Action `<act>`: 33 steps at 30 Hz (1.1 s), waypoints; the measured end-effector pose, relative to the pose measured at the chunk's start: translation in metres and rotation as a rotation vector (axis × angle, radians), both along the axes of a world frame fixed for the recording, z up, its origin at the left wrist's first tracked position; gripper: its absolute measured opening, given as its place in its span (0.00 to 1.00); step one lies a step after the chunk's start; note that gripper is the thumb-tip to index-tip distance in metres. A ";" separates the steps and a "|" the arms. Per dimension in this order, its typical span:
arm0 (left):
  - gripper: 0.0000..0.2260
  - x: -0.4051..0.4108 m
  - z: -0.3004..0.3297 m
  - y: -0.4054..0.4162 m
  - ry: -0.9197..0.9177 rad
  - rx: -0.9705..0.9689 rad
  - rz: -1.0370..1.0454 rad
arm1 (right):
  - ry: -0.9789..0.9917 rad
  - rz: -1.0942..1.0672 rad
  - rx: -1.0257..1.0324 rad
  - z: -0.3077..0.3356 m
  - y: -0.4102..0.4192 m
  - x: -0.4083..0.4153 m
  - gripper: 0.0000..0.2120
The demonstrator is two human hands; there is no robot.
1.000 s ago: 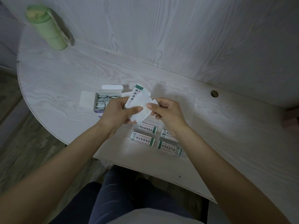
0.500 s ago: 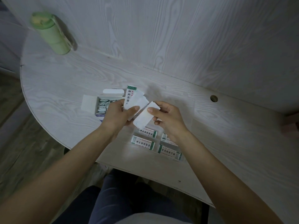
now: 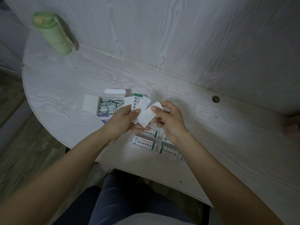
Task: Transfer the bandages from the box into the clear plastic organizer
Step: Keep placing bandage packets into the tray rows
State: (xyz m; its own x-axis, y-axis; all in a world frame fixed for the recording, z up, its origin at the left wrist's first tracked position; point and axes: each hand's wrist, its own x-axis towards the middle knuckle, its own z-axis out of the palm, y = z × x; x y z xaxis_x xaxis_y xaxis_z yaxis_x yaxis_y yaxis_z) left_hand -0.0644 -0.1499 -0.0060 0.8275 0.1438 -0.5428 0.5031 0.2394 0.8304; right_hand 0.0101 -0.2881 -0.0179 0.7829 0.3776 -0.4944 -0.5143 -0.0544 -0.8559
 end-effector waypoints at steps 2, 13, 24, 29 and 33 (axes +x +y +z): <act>0.11 0.000 -0.001 0.002 0.002 -0.020 0.027 | 0.039 -0.030 0.112 0.000 -0.002 0.001 0.03; 0.08 0.006 -0.010 0.009 -0.079 0.059 0.248 | -0.028 0.135 0.016 -0.010 -0.010 0.007 0.12; 0.09 -0.002 -0.011 0.011 -0.211 0.327 0.168 | -0.262 0.118 -0.533 -0.048 -0.009 -0.008 0.07; 0.11 -0.006 -0.015 0.011 -0.204 0.341 0.148 | -0.418 0.272 -0.826 -0.056 0.006 -0.021 0.09; 0.12 -0.009 -0.016 0.013 -0.198 0.352 0.136 | -0.574 0.429 -0.963 -0.058 0.015 -0.025 0.12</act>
State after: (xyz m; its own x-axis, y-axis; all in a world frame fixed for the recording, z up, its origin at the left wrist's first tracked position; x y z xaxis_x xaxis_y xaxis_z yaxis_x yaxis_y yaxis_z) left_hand -0.0731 -0.1369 -0.0223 0.8715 0.4072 -0.2732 0.3089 -0.0230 0.9508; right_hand -0.0147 -0.2727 -0.0760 0.8825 0.3284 -0.3367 0.1454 -0.8713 -0.4687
